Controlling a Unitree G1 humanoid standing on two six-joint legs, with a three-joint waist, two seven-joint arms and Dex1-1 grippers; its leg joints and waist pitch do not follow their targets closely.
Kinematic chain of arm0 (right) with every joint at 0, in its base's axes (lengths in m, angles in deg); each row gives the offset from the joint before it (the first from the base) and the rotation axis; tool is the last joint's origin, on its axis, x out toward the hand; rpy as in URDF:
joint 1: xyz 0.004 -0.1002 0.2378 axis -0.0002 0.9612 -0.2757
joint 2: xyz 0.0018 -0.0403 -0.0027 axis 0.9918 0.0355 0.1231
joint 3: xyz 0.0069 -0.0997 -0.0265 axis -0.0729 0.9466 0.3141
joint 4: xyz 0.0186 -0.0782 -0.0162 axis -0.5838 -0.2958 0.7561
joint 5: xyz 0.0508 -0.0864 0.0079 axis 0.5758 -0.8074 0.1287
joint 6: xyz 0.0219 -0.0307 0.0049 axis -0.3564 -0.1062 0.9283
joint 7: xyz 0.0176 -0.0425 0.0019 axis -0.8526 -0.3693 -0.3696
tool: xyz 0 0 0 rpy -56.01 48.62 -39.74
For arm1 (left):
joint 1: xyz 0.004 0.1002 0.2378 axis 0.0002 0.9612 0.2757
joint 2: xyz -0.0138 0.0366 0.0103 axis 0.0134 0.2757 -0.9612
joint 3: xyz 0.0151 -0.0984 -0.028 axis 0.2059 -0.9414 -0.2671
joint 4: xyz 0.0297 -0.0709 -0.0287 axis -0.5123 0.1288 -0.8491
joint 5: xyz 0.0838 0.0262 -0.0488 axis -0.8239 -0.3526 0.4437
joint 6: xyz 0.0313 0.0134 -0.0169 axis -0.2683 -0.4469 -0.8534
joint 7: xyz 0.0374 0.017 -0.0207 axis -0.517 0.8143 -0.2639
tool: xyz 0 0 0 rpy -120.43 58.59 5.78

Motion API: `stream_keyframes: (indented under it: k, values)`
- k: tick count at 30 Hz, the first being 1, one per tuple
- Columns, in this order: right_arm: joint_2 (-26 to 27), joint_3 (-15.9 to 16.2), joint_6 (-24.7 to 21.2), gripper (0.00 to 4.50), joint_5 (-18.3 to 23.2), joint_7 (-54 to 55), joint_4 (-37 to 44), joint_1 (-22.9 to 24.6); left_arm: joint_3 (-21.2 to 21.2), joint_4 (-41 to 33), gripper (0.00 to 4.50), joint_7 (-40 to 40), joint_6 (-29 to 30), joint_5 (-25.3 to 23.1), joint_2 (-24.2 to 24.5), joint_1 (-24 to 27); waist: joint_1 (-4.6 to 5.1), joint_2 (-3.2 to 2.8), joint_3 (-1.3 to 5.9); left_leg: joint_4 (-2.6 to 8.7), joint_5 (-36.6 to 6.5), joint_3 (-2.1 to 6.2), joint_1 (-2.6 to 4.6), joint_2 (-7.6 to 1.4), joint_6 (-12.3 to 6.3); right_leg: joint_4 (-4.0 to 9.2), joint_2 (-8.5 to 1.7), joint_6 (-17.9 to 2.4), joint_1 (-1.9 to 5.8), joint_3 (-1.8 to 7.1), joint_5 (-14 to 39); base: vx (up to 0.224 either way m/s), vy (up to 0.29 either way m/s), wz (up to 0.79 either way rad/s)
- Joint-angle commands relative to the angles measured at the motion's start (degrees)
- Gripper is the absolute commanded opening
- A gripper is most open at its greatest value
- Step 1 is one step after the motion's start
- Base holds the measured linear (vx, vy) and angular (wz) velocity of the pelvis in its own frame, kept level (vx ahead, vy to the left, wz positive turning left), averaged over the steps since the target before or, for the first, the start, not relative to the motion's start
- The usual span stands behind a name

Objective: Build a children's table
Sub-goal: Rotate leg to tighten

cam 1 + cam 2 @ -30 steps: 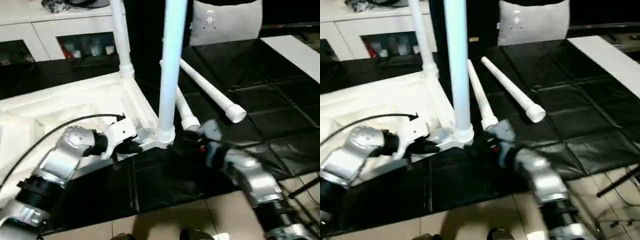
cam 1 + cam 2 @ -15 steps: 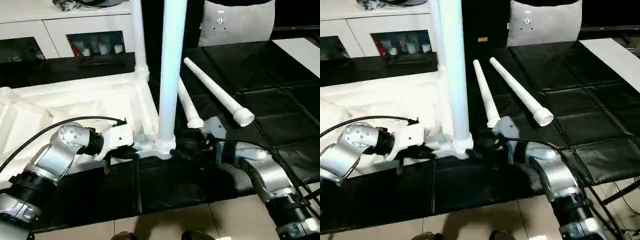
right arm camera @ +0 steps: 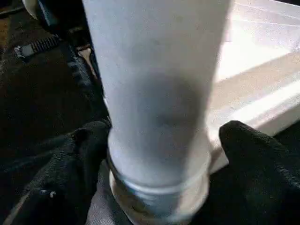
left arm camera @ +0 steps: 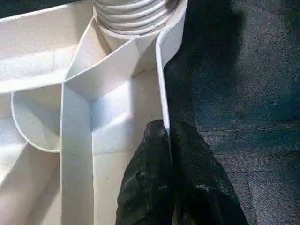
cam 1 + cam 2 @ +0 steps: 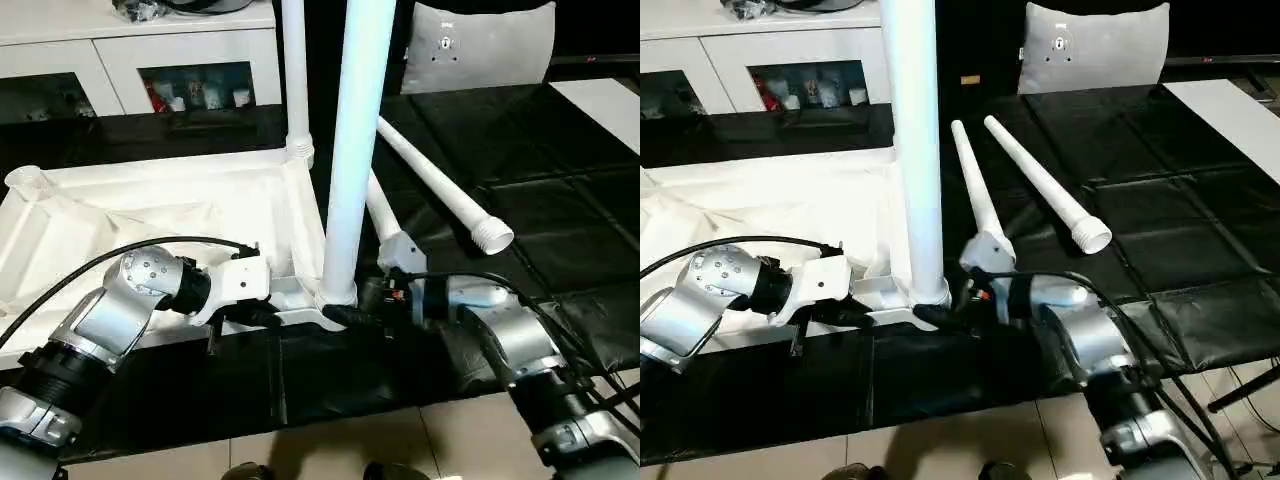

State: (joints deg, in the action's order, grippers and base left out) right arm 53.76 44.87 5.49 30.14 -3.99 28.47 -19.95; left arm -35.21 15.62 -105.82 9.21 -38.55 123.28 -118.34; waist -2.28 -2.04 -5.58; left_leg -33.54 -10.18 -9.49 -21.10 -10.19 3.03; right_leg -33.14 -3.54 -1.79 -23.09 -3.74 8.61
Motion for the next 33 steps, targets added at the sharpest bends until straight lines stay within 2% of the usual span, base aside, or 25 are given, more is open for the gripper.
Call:
stream_keyframes:
  k: [1,12,21,22,25,27,29,31,32,33]
  values:
    - [0.38,0.29,-0.01,3.96,0.04,-0.59,-1.36,-1.35,2.64,-2.32,0.0,-2.83,-0.7,-0.83,0.19,0.51,0.24,-0.18,4.5,3.86,-12.05,0.5,0.74,-2.76,-2.44,3.08,-4.21,-13.32,2.93,2.8,15.08,0.0,0.0,0.0]
    - [1.37,0.57,-0.28,2.89,-0.12,-2.01,-3.83,-2.67,2.52,-2.39,0.0,-2.93,-0.39,-1.13,0.56,0.47,0.17,-0.17,4.56,3.78,-11.27,0.46,0.68,-2.71,-2.47,2.99,-4.24,-13.24,3.01,2.77,14.85,0.0,0.0,0.0]
    - [1.62,1.39,-1.5,2.72,-0.28,-2.92,-3.39,-1.64,2.26,-2.97,0.0,-2.42,0.63,-1.31,0.77,0.98,0.2,-0.19,4.53,3.8,-11.57,0.46,0.76,-2.71,-2.34,2.97,-4.12,-13.37,2.93,2.75,14.9,0.0,0.0,0.0]
    - [2.08,1.49,-3.15,2.72,-0.04,-2.21,-2.76,-1.02,1.73,-3.35,0.0,-1.66,2.05,-1.04,0.54,1.23,0.16,-0.35,4.5,3.81,-11.91,0.48,0.79,-2.72,-2.22,3.02,-4.2,-13.32,2.92,2.76,15.37,0.0,0.0,0.0]
    - [2.57,2.29,-6.38,2.72,-0.97,0.22,-1.23,-0.26,0.48,-4.07,0.0,0.34,4.56,-0.33,-0.53,1.35,0.27,-0.21,4.47,3.93,-11.84,0.54,0.75,-2.75,-1.93,2.96,-4.12,-13.19,2.98,2.75,15.26,0.0,0.0,0.0]
    - [4.09,2.52,-9.0,2.72,-1.24,3.16,0.56,0.64,-1.32,-5.16,0.0,3.6,8.74,0.36,-2.1,1.49,0.36,-0.31,4.27,3.98,-12.88,0.51,0.84,-2.7,-1.51,3.18,-4.12,-12.89,2.87,2.77,16.62,0.0,0.0,0.0]
    - [7.46,1.24,-11.38,2.72,-0.72,8.45,0.8,1.39,-3.17,-6.72,0.0,7.81,13.36,0.62,-4.19,1.66,0.45,-0.29,4.02,4.1,-14.55,0.53,0.98,-2.66,-0.88,3.56,-4.23,-12.06,2.71,2.83,20.05,0.0,0.0,0.0]
    - [10.78,-0.04,-12.62,2.72,-0.76,13.74,-0.07,1.62,-4.52,-9.22,0.0,10.91,18.2,0.73,-5.73,2.09,0.92,-0.17,3.71,4.3,-18.0,0.83,1.29,-2.49,0.54,4.14,-4.26,-9.99,2.36,2.62,26.78,0.0,0.0,0.0]
    - [10.91,-0.09,-12.65,2.72,-0.78,13.96,-0.11,1.62,-4.59,-9.34,0.0,11.04,18.43,0.74,-5.79,2.12,0.94,-0.18,3.64,4.28,-18.78,0.89,1.42,-2.43,0.67,4.37,-4.28,-9.42,2.2,2.58,28.37,0.0,0.0,0.0]
    - [13.33,-0.86,-13.19,2.71,-1.14,17.77,-1.02,1.42,-6.04,-11.33,0.0,14.08,22.59,0.8,-7.59,2.39,1.32,-0.12,3.45,4.36,-19.86,1.05,1.37,-2.43,1.08,4.56,-4.39,-8.34,2.2,2.5,30.62,0.0,0.0,0.0]
